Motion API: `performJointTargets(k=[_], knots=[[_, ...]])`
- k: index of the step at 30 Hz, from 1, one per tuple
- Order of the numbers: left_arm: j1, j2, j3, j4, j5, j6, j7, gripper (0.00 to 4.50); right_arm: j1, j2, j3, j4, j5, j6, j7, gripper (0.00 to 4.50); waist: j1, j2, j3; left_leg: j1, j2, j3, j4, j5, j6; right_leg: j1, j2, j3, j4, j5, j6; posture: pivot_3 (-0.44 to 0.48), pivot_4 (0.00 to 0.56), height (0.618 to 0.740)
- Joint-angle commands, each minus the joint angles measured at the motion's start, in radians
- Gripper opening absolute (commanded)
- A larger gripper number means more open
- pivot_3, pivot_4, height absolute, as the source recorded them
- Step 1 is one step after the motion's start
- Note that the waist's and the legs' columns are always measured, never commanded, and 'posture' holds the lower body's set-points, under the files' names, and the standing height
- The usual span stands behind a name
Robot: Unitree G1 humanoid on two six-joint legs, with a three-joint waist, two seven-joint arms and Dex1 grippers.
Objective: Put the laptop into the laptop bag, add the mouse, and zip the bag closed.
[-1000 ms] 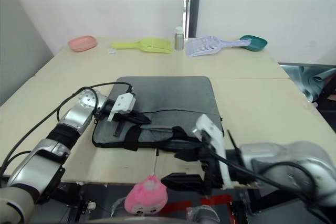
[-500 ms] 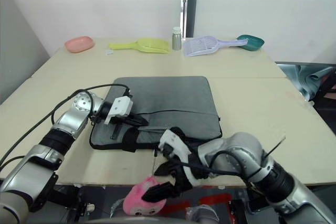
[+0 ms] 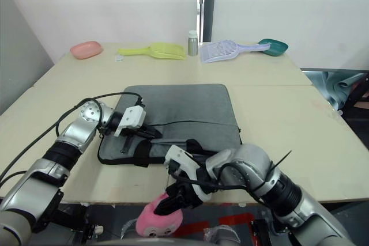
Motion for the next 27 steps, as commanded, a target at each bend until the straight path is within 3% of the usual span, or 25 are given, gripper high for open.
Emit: performJointTargets(k=[1,3,10,13,18,22,27], knots=[[0.035,0.011,-0.035,0.044,0.055,0.021,-0.002,0.0,0.01,-0.003,-0.052,-0.045,0.025,0.012,0.04,0.55,0.0,0.0,0.0,0.0,0.0,0.0,0.0,0.0,0.0,0.0,0.0,0.0,0.0,0.0,0.0,0.0,0.15,0.74],[0.031,0.005,-0.036,0.048,0.054,0.022,-0.002,0.0,0.016,-0.008,-0.087,-0.068,0.04,0.029,0.039,0.03,0.001,0.0,0.0,0.0,0.0,0.0,0.0,0.0,0.0,0.0,0.0,0.0,0.0,0.0,0.0,0.0,0.15,0.74],[0.024,-0.008,-0.04,0.064,0.058,0.012,0.0,0.0,-0.03,0.075,-0.343,-0.09,0.195,0.111,-0.068,0.03,0.002,0.0,0.0,0.0,0.0,0.0,0.0,0.0,0.0,0.0,0.0,0.0,0.0,0.0,0.0,0.0,0.15,0.74],[0.023,-0.015,-0.042,0.074,0.061,0.004,0.002,0.0,-0.068,0.072,-0.394,-0.102,0.216,0.152,-0.104,0.03,0.004,0.0,0.0,0.001,0.0,0.0,0.0,0.0,0.0,0.0,0.0,0.001,0.0,0.0,0.0,0.0,0.15,0.74],[0.019,-0.029,-0.043,0.09,0.065,-0.008,0.011,0.0,-0.155,-0.036,-0.373,-0.143,0.144,0.179,-0.099,0.03,0.01,0.001,0.0,0.0,0.0,0.0,-0.001,0.001,-0.001,0.0,0.0,0.0,-0.002,0.0,0.0,0.0,0.15,0.74],[0.01,-0.041,-0.044,0.106,0.069,-0.018,0.021,0.0,-0.209,-0.198,-0.268,-0.201,0.025,0.12,-0.026,0.03,0.018,0.001,0.0,0.001,0.0,0.0,-0.001,0.002,-0.004,0.001,0.0,0.0,-0.002,0.0,0.001,0.0,0.15,0.74],[0.008,-0.051,-0.043,0.114,0.071,-0.024,0.031,0.0,-0.134,-0.304,-0.181,-0.251,-0.09,0.017,0.031,0.03,0.026,0.001,0.0,0.0,0.0,0.0,-0.001,0.002,-0.004,0.001,-0.001,0.0,-0.003,0.001,0.001,0.0,0.15,0.74]])
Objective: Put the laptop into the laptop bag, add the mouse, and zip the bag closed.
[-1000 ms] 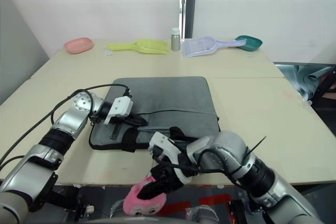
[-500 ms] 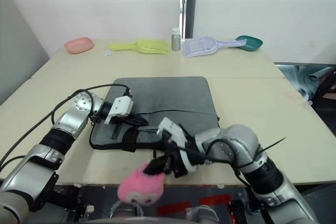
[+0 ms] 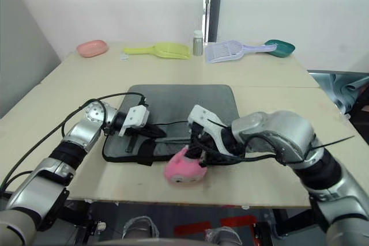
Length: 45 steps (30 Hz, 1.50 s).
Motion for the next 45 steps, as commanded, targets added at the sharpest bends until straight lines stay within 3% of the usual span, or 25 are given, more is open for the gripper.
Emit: performJointTargets(k=[1,6,14,21,28,32,36,38,40,42,45], knots=[[0.029,-0.001,-0.043,0.053,0.071,0.013,0.015,0.0,0.067,-0.01,-0.002,-0.065,-0.022,-0.046,0.026,0.03,0.0,0.0,0.0,0.0,0.0,0.0,0.0,0.0,0.0,0.0,0.0,0.0,0.0,0.0,0.0,0.0,0.15,0.74],[0.044,0.013,-0.064,0.066,0.102,-0.032,0.011,0.0,0.164,-0.033,-0.091,-0.138,0.019,-0.031,0.025,0.03,0.0,0.0,0.0,0.0,0.0,0.001,0.0,-0.002,0.004,0.0,0.0,0.001,0.0,0.0,0.0,0.0,0.15,0.74],[0.05,0.029,-0.114,0.143,0.19,-0.169,0.035,0.0,0.19,-0.119,-0.246,-0.211,0.111,0.022,0.036,0.03,0.003,0.002,-0.003,0.001,0.0,0.001,0.0,-0.003,0.005,0.001,-0.001,0.001,0.0,0.0,0.001,0.0,0.15,0.74],[0.039,0.023,-0.129,0.173,0.185,-0.187,0.039,0.0,0.319,-0.316,-0.382,-0.289,0.124,0.01,0.08,0.03,0.014,0.005,-0.005,0.001,-0.001,0.002,0.0,-0.003,0.005,0.002,-0.002,0.002,-0.001,0.0,0.001,0.0,0.15,0.74],[0.025,0.018,-0.139,0.19,0.178,-0.195,0.038,0.0,0.718,-0.566,-0.635,-0.257,-0.09,-0.135,0.252,0.03,0.022,0.009,-0.009,0.002,-0.001,0.004,-0.003,-0.003,0.006,0.002,-0.004,0.003,-0.005,-0.003,0.005,0.0,0.15,0.74],[0.024,0.015,-0.142,0.194,0.175,-0.197,0.039,0.0,0.938,-0.578,-0.779,-0.177,-0.265,-0.256,0.361,0.03,0.021,0.009,-0.011,0.001,-0.003,0.005,-0.004,-0.004,0.007,0.001,-0.008,0.003,-0.006,-0.006,0.011,0.0,0.15,0.74],[0.023,0.013,-0.142,0.199,0.172,-0.197,0.044,0.0,1.039,-0.57,-0.82,-0.061,-0.407,-0.394,0.421,0.03,0.02,0.012,-0.012,0.0,-0.006,0.006,-0.004,-0.004,0.01,0.0,-0.01,0.003,-0.006,-0.005,0.01,0.0,0.15,0.74],[0.023,0.015,-0.141,0.202,0.171,-0.2,0.044,0.0,1.014,-0.587,-0.771,0.032,-0.484,-0.472,0.393,0.03,0.018,0.012,-0.013,0.0,-0.008,0.007,-0.004,-0.004,0.011,0.0,-0.012,0.003,-0.006,-0.006,0.01,0.0,0.15,0.74],[0.029,0.022,-0.138,0.197,0.166,-0.2,0.041,0.0,0.899,-0.615,-0.636,0.175,-0.586,-0.576,0.324,0.03,0.013,0.013,-0.013,0.0,-0.01,0.007,-0.004,-0.004,0.012,0.0,-0.013,0.003,-0.005,-0.006,0.011,0.0,0.15,0.74],[0.036,0.028,-0.136,0.193,0.162,-0.201,0.04,0.0,0.759,-0.612,-0.503,0.272,-0.661,-0.652,0.297,0.03,0.008,0.014,-0.013,0.0,-0.013,0.006,-0.004,-0.004,0.013,0.0,-0.016,0.003,-0.005,-0.008,0.015,0.0,0.15,0.74],[0.047,0.035,-0.133,0.187,0.159,-0.202,0.039,0.0,0.42,-0.483,-0.258,0.436,-0.824,-0.72,0.266,0.03,-0.012,0.012,-0.013,-0.001,-0.016,0.008,-0.002,-0.004,0.016,0.002,-0.019,0.004,-0.005,-0.004,0.011,0.0,0.15,0.74]])
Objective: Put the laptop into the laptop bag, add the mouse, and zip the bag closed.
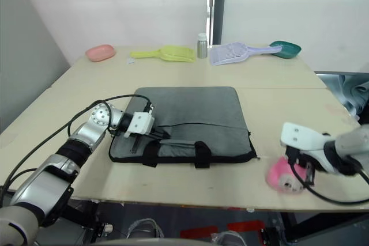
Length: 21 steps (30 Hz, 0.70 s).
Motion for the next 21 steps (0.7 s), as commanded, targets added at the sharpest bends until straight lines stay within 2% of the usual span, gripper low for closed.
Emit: performJointTargets(k=[1,6,9,14,21], knots=[[0.074,0.042,-0.057,0.086,0.102,0.038,-0.022,0.0,-0.303,0.114,0.216,0.234,-0.247,-0.066,-0.059,0.03,-0.018,-0.001,0.0,0.0,0.0,0.0,0.0,0.0,0.0,0.001,0.0,0.0,0.0,0.001,-0.001,0.0,0.15,0.74],[0.091,0.05,-0.051,0.064,0.095,0.047,-0.025,0.0,-0.598,0.316,0.396,0.446,-0.392,-0.159,-0.053,0.03,-0.034,0.001,-0.001,0.0,0.001,0.0,-0.001,0.0,0.001,-0.001,0.0,-0.001,0.001,0.001,-0.001,0.0,0.15,0.74],[0.115,0.057,-0.048,0.035,0.089,0.054,-0.03,0.0,-0.697,0.415,0.427,0.534,-0.429,-0.188,-0.062,0.03,-0.039,0.001,-0.001,0.0,0.001,0.001,0.0,0.0,0.001,0.0,0.001,-0.001,0.002,0.002,-0.002,0.0,0.15,0.74],[0.136,0.062,-0.037,0.003,0.084,0.074,-0.021,0.0,-0.718,0.461,0.418,0.519,-0.421,-0.18,0.003,0.03,-0.04,0.002,-0.001,0.0,0.001,0.001,-0.001,0.0,0.001,0.0,0.001,-0.002,0.001,0.002,-0.003,0.0,0.15,0.74],[0.148,0.062,-0.035,-0.009,0.085,0.081,-0.018,0.0,-0.747,0.536,0.391,0.539,-0.43,-0.229,-0.047,0.03,-0.055,0.002,-0.001,0.001,0.002,0.001,-0.002,0.0,0.001,0.0,0.002,-0.002,0.001,0.002,-0.003,0.0,0.15,0.74]])
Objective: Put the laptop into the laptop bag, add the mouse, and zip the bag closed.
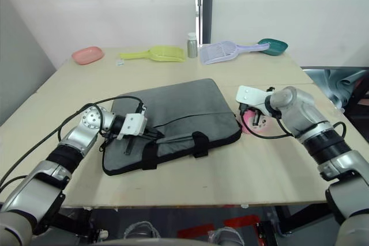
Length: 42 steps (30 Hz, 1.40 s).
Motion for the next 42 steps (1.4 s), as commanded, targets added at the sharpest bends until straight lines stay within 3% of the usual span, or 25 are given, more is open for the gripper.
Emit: performJointTargets(k=[1,7,12,21,29,34,42], knots=[[0.078,0.011,-0.081,0.061,0.092,0.05,-0.034,0.0,-0.032,0.012,-0.043,-0.017,-0.009,-0.018,-0.008,0.03,-0.003,0.0,0.0,0.0,0.0,0.0,0.0,0.0,0.0,0.0,0.0,0.0,0.0,0.0,0.0,0.0,0.15,0.74],[0.069,0.017,-0.066,0.048,0.075,0.067,-0.039,0.0,0.046,-0.031,-0.078,-0.05,0.016,0.026,0.043,0.03,0.002,0.001,0.0,-0.001,0.0,0.0,-0.001,0.0,0.0,0.0,0.0,0.0,-0.002,0.0,0.0,0.0,0.15,0.74],[0.065,0.016,-0.067,0.052,0.075,0.062,-0.039,0.0,-0.015,0.008,-0.104,0.082,-0.012,0.0,-0.033,1.45,-0.003,0.0,0.0,0.0,0.0,0.0,-0.001,0.0,0.0,0.0,0.0,0.0,-0.002,0.0,0.0,0.0,0.15,0.74],[0.051,0.026,-0.033,0.013,0.027,0.091,-0.06,0.0,-0.04,-0.155,-0.218,0.064,0.101,0.129,0.17,4.49,0.005,0.001,0.002,-0.001,0.0,0.0,-0.003,0.0,0.0,0.0,0.0,-0.001,-0.005,0.0,-0.001,0.0,0.15,0.74],[-0.002,0.065,0.082,-0.14,-0.153,0.291,-0.126,0.0,-0.007,-0.376,-0.356,-0.038,0.324,0.134,0.494,4.49,-0.002,-0.005,0.017,-0.004,0.002,0.002,-0.004,0.001,0.003,-0.007,0.002,0.0,-0.004,0.0,-0.003,0.0,0.15,0.74],[0.029,0.144,0.171,-0.34,-0.326,0.595,-0.156,0.0,0.041,-0.415,-0.418,-0.039,0.366,0.129,0.488,4.49,-0.002,-0.014,0.027,-0.013,0.007,0.002,0.002,0.002,0.012,-0.013,0.006,-0.002,-0.004,-0.001,-0.005,0.0,0.15,0.74],[0.191,0.352,0.41,-0.584,-0.512,0.95,-0.063,0.0,0.273,-0.359,-0.623,-0.313,0.589,0.3,0.44,4.49,0.024,-0.015,0.031,-0.021,0.011,0.001,0.004,0.0,0.011,-0.02,0.009,-0.003,-0.003,-0.001,-0.008,0.0,0.15,0.74]])
